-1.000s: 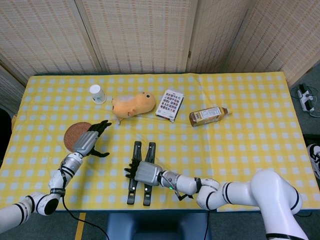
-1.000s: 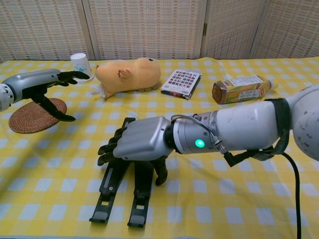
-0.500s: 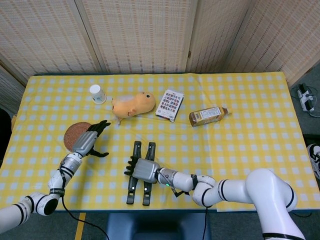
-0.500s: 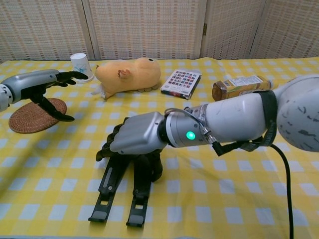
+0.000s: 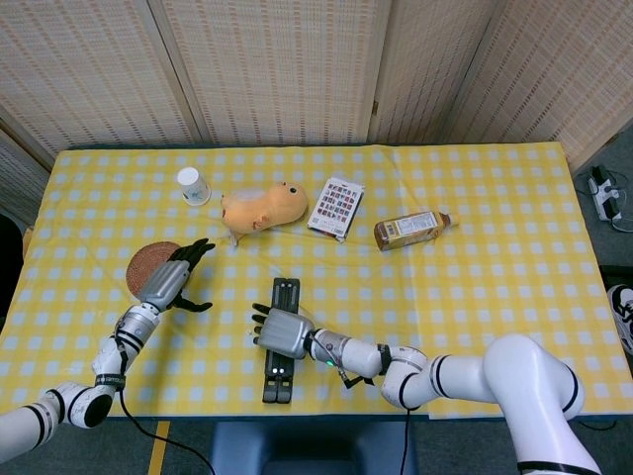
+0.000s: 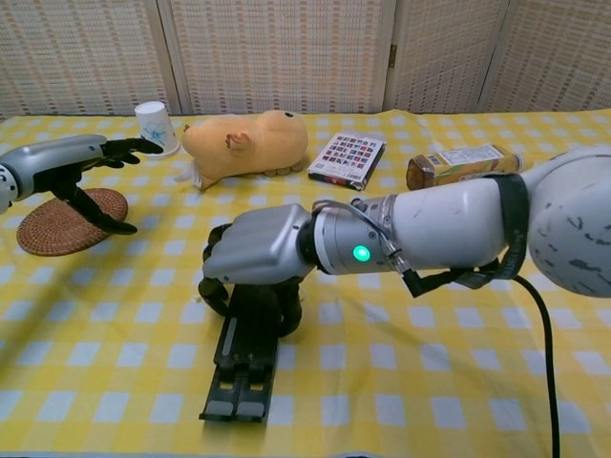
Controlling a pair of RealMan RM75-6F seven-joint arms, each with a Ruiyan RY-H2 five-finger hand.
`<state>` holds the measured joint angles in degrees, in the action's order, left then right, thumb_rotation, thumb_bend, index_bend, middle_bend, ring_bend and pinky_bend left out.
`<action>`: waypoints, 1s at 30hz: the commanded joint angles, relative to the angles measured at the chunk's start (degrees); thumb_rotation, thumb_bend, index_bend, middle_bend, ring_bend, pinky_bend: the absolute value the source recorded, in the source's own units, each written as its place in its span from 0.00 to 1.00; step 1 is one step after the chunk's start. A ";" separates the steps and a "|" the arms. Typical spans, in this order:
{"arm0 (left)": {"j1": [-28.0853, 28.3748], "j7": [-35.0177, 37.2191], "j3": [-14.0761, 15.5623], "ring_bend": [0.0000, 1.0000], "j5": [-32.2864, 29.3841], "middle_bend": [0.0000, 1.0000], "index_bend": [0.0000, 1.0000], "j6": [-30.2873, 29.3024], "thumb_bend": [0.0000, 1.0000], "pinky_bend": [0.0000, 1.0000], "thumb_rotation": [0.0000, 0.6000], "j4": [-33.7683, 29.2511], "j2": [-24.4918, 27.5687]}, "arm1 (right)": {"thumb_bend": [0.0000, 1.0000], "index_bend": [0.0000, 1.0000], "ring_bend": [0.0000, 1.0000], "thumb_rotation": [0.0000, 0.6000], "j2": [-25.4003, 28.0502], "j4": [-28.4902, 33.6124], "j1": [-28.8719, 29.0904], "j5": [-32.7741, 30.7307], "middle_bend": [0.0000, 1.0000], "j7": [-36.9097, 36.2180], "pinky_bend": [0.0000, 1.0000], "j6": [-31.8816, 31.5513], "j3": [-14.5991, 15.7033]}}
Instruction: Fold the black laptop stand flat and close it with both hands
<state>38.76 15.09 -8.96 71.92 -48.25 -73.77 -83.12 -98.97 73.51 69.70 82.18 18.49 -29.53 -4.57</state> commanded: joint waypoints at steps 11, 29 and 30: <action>-0.40 -1.28 -0.55 0.00 -0.05 0.00 0.05 -1.48 0.21 0.00 1.00 -1.65 1.00 | 0.27 0.04 0.03 1.00 2.07 2.07 -2.13 2.07 0.07 -0.88 0.00 -4.68 1.11; -9.56 -19.13 -0.19 0.00 -0.99 0.00 0.13 -21.50 0.27 0.00 1.00 -7.29 6.31 | 0.27 0.00 0.00 1.00 25.70 25.98 -31.76 -6.12 0.00 0.44 0.00 -40.70 5.35; -10.61 -19.57 0.35 0.00 -0.63 0.00 0.13 -22.67 0.27 0.00 1.00 -8.23 7.00 | 0.27 0.00 0.00 1.00 27.15 26.41 -33.88 -5.68 0.00 -1.21 0.00 -42.79 6.02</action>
<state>30.84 -2.53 -9.57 70.49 -67.57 -80.64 -77.28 -76.23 96.93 40.94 76.55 20.20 -67.39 -0.66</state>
